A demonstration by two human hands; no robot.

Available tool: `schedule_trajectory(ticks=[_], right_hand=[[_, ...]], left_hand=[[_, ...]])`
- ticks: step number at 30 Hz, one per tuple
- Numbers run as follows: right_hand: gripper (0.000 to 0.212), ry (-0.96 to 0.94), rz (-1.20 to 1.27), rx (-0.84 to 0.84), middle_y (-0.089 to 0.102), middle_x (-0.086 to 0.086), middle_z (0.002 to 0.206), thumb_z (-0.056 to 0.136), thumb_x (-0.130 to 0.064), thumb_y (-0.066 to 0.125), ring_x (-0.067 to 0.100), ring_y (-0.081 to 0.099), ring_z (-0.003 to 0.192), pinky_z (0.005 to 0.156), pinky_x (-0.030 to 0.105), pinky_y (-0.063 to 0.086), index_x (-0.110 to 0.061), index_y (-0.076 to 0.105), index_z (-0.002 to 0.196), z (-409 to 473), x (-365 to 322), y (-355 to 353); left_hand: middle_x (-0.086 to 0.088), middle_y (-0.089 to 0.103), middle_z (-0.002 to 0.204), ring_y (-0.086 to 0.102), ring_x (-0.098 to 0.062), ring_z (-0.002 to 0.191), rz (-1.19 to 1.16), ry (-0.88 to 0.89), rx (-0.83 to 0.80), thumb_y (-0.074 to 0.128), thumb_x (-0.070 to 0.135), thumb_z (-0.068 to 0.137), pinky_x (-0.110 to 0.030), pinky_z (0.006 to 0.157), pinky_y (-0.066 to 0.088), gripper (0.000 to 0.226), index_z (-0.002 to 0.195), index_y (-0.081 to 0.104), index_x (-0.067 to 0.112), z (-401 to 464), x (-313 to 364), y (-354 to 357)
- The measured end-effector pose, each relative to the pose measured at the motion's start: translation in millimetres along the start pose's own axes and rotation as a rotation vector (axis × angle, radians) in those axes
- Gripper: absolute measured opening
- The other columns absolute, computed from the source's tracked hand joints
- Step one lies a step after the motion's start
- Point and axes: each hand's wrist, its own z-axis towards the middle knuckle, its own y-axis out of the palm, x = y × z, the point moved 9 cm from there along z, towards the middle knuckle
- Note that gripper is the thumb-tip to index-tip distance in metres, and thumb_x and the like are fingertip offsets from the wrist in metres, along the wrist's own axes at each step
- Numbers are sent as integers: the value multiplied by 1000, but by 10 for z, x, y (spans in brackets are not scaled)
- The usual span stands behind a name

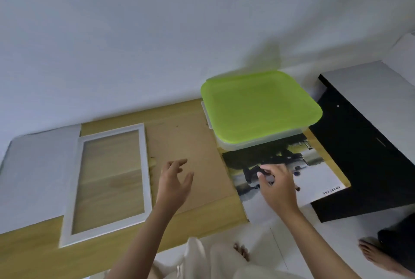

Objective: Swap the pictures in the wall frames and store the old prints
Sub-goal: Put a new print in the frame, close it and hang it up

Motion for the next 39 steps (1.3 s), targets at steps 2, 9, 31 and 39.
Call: schedule_trajectory(ticks=[2,9,31,39], right_hand=[[17,-65,27,-42,57,-2,94,82,-16,66,20,53,91,77,36,48,-17,68,99,-78,-430,404],[17,-262,116,-200,57,-6,85,80,-14,69,16,57,83,76,32,50,-16,68,97,-371,-2018,1720],[63,-482,-397,-596,44,4,137,81,-52,59,31,38,124,97,42,37,-16,43,131,178,-4488,4552],[76,-481,-471,-657,43,-1,137,73,-51,66,30,36,125,98,44,35,-24,34,137,183,-4439,4898]], left_hand=[[1,51,112,55,-11,96,0,-26,40,67,18,83,-27,83,46,36,117,59,18,-49,-262,-425],[0,52,112,57,-14,96,59,-180,241,67,18,82,-25,81,43,35,117,59,15,-203,-1375,-2042],[-1,41,117,42,-23,113,207,-738,376,78,43,66,-39,90,45,72,128,48,19,-504,-3361,-3846],[-1,43,108,48,-23,107,99,-737,375,86,31,59,-38,90,47,66,115,55,18,-427,-3499,-3836]])
